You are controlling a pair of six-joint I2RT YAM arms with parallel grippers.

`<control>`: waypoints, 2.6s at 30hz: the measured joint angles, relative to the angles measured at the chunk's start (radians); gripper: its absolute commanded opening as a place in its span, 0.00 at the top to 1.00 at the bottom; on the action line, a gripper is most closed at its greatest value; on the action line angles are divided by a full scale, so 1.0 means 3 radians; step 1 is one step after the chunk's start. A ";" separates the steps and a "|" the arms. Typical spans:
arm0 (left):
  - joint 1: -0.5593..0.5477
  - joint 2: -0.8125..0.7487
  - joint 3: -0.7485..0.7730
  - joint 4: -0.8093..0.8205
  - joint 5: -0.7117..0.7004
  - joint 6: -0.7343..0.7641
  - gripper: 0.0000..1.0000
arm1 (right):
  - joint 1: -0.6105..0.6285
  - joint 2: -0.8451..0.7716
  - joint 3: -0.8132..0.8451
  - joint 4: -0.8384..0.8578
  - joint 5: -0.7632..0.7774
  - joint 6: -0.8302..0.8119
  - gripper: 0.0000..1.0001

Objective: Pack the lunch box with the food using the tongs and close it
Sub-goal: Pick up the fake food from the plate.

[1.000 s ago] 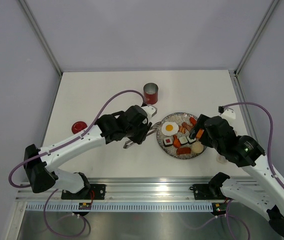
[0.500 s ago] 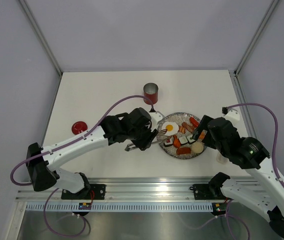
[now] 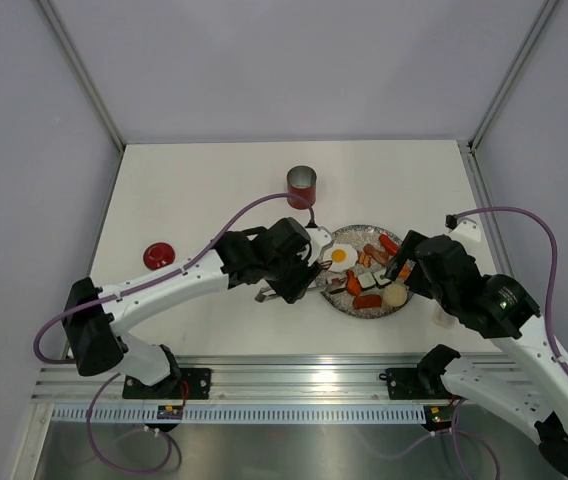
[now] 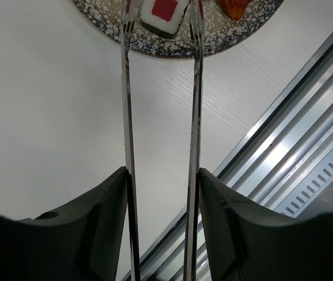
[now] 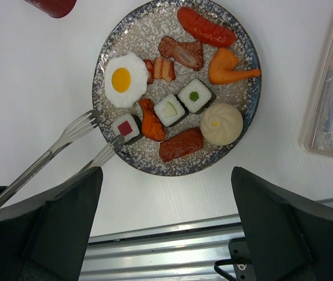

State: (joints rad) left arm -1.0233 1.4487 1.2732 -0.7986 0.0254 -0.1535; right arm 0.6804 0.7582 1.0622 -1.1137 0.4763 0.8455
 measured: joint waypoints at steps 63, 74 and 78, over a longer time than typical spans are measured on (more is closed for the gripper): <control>-0.0003 0.0071 0.0045 -0.0080 -0.0051 0.0020 0.99 | 0.0000 -0.0033 -0.0001 0.0008 0.0000 0.0014 0.01; 0.0404 0.0069 0.0668 -0.0359 -0.0206 -0.0112 1.00 | 0.0000 -0.0027 -0.0005 0.0034 0.0000 0.0014 0.01; 0.0688 0.0111 0.0940 -0.0364 -0.0203 -0.0217 1.00 | 0.0000 -0.0038 -0.0005 0.0034 0.0001 0.0013 0.00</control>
State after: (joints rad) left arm -0.8169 1.4818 1.5551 -0.9077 -0.0357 -0.2188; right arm 0.6804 0.7467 1.0607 -1.1034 0.4767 0.8494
